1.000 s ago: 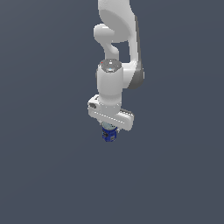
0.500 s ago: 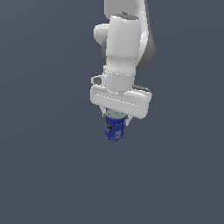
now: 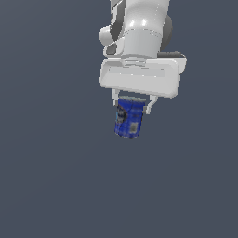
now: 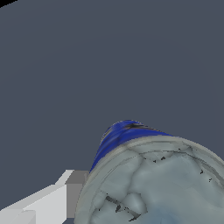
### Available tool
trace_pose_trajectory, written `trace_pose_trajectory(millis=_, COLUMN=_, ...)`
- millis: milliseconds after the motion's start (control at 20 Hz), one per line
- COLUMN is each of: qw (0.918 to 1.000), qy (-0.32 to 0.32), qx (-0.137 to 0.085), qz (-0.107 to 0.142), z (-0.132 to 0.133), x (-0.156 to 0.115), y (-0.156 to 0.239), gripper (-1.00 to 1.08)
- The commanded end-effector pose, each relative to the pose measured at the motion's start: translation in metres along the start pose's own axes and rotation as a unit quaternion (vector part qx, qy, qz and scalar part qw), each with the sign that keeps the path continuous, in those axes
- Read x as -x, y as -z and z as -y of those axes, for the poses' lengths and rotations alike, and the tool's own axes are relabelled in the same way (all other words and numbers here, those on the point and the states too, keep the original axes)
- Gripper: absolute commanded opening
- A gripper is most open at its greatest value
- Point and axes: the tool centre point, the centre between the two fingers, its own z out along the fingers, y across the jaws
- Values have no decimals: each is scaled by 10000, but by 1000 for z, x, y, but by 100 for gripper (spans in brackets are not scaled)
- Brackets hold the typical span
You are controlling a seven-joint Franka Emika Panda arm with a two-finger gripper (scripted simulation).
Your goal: Pick up the object and move it to a goal position.
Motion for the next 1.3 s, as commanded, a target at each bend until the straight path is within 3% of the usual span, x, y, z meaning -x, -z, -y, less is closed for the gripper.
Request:
trace_pose_trajectory(millis=0, qw=9997, qy=-71, qx=-74, qz=-235, z=9, x=-12, y=21, gripper=-100)
trace_pose_trajectory(millis=650, qw=9930, qy=-311, qx=-275, qz=-1106, z=40, x=-43, y=100, gripper=-100)
trace_pose_trajectory(millis=1250, qw=9893, qy=-378, qx=-328, qz=-1373, z=49, x=-49, y=126, gripper=-100)
